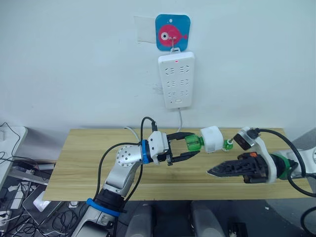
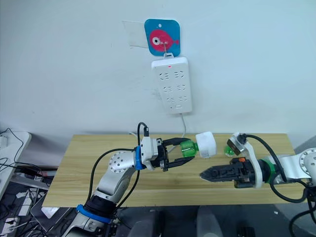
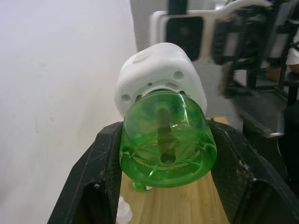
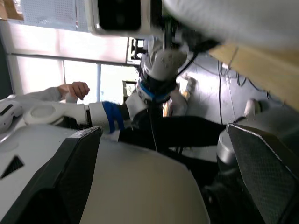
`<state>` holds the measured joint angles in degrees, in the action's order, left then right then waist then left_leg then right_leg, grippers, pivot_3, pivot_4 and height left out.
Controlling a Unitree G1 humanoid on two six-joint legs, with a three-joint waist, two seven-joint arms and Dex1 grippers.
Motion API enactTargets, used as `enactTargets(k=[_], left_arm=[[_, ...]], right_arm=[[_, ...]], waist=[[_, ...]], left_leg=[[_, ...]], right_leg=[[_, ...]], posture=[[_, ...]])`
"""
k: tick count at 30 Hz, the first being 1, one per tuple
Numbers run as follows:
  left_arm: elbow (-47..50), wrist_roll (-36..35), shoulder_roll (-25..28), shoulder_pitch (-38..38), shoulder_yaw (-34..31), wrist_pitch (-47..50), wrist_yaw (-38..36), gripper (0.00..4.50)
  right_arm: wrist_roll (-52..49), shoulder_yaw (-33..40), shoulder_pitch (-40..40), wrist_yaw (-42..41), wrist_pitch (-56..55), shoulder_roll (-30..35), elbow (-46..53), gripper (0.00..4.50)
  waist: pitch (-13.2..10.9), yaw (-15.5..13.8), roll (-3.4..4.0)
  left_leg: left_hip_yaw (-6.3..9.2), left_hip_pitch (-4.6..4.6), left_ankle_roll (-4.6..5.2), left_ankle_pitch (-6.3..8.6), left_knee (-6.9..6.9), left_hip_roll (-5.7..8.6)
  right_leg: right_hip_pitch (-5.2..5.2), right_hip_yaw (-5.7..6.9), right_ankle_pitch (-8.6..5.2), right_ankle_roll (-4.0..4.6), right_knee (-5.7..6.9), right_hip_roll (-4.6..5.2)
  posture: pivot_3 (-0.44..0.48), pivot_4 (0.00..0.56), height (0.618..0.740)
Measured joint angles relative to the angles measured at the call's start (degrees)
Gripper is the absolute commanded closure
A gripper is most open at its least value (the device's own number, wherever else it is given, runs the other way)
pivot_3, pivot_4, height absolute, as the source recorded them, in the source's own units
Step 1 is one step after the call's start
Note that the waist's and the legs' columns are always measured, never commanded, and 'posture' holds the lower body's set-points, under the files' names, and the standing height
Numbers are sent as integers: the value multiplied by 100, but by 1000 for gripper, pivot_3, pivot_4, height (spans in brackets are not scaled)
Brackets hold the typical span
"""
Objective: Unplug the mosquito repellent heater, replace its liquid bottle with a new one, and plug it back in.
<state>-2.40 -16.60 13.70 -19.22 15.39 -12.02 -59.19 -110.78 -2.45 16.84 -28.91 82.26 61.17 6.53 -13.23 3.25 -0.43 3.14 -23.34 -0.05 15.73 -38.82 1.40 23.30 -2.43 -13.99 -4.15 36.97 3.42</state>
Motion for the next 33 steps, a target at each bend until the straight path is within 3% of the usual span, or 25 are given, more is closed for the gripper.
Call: enactTargets(k=[2, 5, 9, 15, 22, 33], left_arm=[[-1, 0, -3, -9, -1, 0, -2, 2249], [-1, -3, 3, -18, -1, -1, -14, 2249], [5, -10, 24, -8, -3, -1, -40, 2249], [69, -36, 64, -16, 20, 34, -154, 2249], [78, -44, 65, -133, 20, 90, -164, 2249], [134, -48, 140, -135, -8, 179, -74, 2249]], right_arm=[[398, 183, -108, -253, 24, 91, 54, 34], [1502, 320, -67, -702, -208, 142, -401, 615], [3103, 288, 720, -1502, -819, 96, -1731, 2111], [4706, 212, 1946, -1869, -1537, -940, -3108, 4341], [5249, 193, 2091, -1976, -1377, -1912, -3166, 4463], [4212, 903, 906, -2076, 527, -1917, -1016, 4463]], waist=[[0, -4, 0], [0, 3, 0], [1, 22, 2], [0, 54, -1], [0, 38, 0], [0, -7, 0]], left_leg=[[-1, 0, 0, 0, -1, 0], [-8, 2, 0, 0, -5, 0], [-20, 10, 0, 0, -6, -2], [-8, 10, -1, 0, 3, -16], [-9, -10, -1, 0, -2, -8], [-1, -11, -1, 0, -6, -7]], right_leg=[[0, -1, 0, 0, 1, 0], [0, -4, 0, -1, 1, -2], [0, -13, 0, -1, 2, -3], [2, -9, 1, 2, 6, -20], [18, -11, 2, 3, 3, -8], [17, -4, 4, 5, 8, -7]], posture=[[-125, 223, 740], [-129, 219, 740], [-137, 215, 740], [-133, 212, 740], [-121, 213, 740], [-122, 215, 740]])
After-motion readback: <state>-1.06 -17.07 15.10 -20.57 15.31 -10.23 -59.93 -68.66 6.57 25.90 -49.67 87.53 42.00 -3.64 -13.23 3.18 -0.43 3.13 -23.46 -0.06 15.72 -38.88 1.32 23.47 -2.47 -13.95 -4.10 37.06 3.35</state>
